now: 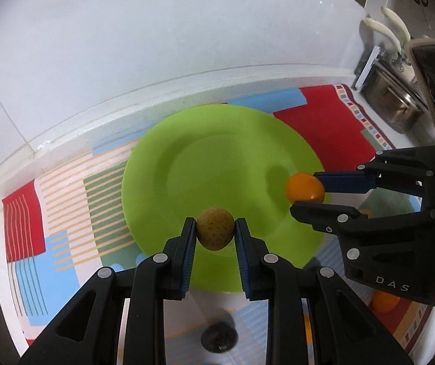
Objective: Organize fruits
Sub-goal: 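Carry both fruits over the green plate and open both tools to drop them, then withdraw both open tools from the plate toward the remaining fruits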
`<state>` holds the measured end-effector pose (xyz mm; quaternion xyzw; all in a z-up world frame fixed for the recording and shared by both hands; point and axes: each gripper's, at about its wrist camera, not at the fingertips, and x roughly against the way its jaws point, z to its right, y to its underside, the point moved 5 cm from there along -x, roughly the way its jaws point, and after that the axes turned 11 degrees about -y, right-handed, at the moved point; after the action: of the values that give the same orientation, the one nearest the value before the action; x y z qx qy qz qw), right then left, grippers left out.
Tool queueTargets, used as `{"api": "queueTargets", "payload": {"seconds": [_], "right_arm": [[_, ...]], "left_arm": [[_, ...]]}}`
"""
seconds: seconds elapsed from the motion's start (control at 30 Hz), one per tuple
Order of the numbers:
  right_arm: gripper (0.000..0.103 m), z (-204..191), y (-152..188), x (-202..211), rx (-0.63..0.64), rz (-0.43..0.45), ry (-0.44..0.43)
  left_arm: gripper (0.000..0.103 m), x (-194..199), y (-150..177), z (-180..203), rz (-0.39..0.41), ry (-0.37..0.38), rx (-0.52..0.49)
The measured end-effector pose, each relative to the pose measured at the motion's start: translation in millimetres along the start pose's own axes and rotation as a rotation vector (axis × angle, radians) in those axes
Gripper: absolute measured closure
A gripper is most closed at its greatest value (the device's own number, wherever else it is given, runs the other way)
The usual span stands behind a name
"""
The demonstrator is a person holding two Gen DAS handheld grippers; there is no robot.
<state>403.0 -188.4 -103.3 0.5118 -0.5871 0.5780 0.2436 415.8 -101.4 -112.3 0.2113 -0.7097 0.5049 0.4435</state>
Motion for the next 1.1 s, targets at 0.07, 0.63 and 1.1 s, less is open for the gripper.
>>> {"api": "queueTargets", "payload": {"seconds": [0.07, 0.63, 1.1], "right_arm": [[0.071, 2.4, -1.5, -4.6, -0.001, -0.007, -0.007], [0.066, -26.3, 28.3, 48.3, -0.025, 0.140, 0.042], [0.049, -79.6, 85.4, 142.4, -0.075, 0.370, 0.122]], "left_arm": [[0.077, -4.0, -1.4, 0.6, -0.005, 0.003, -0.005], [0.054, 64.8, 18.7, -9.3, 0.141, -0.069, 0.045], [0.042, 148.7, 71.2, -10.0, 0.287, -0.094, 0.082]]}}
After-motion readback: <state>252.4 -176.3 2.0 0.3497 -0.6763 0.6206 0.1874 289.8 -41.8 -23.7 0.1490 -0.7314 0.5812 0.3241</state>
